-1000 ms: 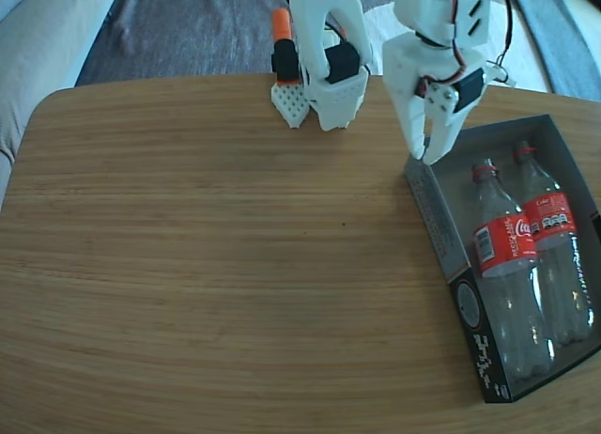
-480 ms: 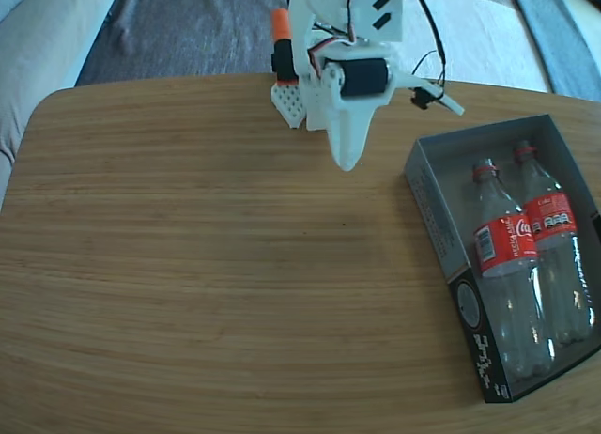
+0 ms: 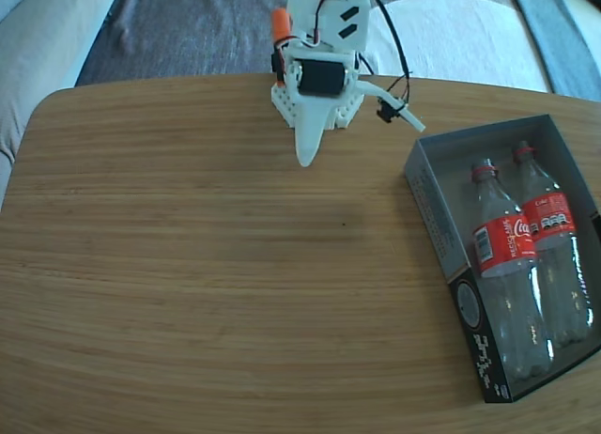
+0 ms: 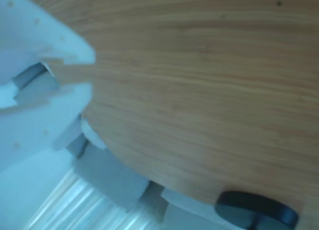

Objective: Grasp the bottles and put them in the box.

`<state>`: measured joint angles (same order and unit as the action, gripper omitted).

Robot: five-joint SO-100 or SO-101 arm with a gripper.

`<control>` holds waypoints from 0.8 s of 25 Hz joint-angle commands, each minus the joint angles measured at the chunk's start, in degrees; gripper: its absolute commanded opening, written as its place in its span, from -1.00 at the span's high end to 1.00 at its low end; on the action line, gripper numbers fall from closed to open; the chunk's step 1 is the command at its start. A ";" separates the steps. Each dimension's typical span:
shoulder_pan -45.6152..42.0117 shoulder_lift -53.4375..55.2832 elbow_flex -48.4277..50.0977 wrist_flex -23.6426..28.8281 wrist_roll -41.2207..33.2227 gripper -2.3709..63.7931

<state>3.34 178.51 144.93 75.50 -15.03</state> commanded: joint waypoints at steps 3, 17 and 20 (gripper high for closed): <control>3.78 5.89 2.90 -0.09 0.18 0.93; -2.02 7.29 9.05 -1.85 8.79 0.93; -5.71 7.29 9.67 -4.48 11.43 0.93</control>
<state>-0.35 185.71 155.04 72.95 -5.01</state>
